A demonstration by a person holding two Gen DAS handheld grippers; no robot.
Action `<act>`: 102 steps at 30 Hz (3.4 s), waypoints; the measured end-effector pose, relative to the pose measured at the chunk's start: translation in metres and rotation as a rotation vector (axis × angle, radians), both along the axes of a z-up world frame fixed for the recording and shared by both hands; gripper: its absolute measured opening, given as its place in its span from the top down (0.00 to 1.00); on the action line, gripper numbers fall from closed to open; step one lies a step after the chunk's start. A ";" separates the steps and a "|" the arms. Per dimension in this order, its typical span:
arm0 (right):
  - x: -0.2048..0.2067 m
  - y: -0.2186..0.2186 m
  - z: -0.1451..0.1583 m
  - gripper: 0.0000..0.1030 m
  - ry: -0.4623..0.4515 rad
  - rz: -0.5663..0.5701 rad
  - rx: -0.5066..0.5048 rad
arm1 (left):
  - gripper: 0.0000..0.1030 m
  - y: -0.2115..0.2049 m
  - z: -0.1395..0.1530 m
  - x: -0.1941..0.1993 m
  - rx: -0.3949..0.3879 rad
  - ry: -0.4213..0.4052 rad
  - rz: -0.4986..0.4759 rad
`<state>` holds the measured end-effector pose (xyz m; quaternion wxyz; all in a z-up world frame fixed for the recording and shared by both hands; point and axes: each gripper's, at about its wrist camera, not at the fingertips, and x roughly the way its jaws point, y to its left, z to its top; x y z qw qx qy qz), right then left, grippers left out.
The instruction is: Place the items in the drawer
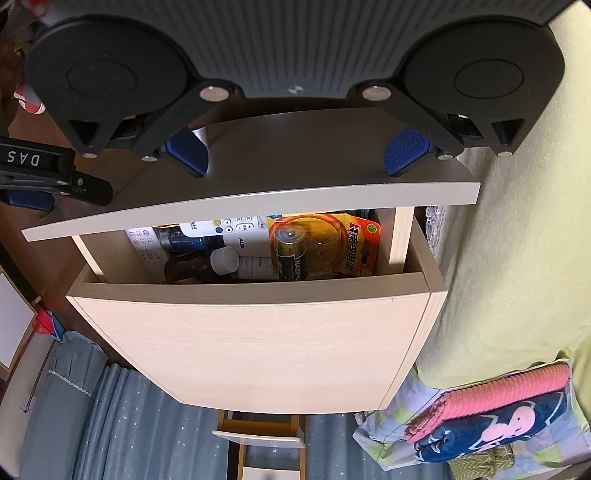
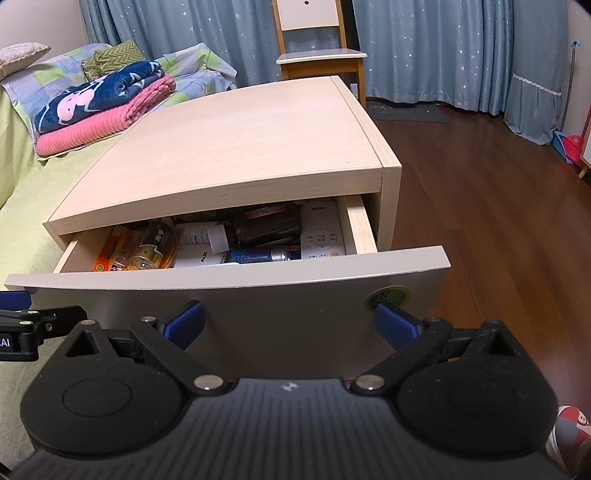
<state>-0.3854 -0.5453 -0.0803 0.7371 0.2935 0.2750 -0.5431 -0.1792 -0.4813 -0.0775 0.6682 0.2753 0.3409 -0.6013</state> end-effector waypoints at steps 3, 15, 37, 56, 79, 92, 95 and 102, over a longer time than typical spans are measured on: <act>0.001 -0.001 0.000 0.04 0.000 -0.001 -0.002 | 0.02 -0.001 -0.001 -0.001 -0.001 -0.005 -0.003; 0.005 -0.008 -0.004 0.04 0.009 -0.003 -0.012 | 0.02 -0.007 -0.002 -0.003 -0.005 -0.014 -0.006; 0.007 -0.012 -0.006 0.04 0.007 -0.005 -0.017 | 0.02 -0.013 -0.002 -0.003 -0.008 -0.014 -0.008; 0.009 -0.029 -0.007 0.04 0.013 -0.003 -0.024 | 0.02 -0.027 -0.004 -0.004 -0.021 -0.019 -0.015; 0.017 -0.056 -0.013 0.04 0.006 0.001 -0.016 | 0.02 -0.056 -0.003 0.005 -0.023 -0.012 -0.010; 0.018 -0.057 -0.014 0.04 0.007 0.004 -0.017 | 0.01 -0.057 -0.004 0.002 -0.022 -0.024 -0.011; 0.018 -0.056 -0.014 0.04 0.014 0.017 -0.018 | 0.01 -0.056 -0.005 0.001 -0.027 -0.033 -0.018; 0.015 -0.051 -0.015 0.06 0.036 0.027 -0.003 | 0.01 -0.050 -0.002 -0.005 -0.042 -0.062 -0.033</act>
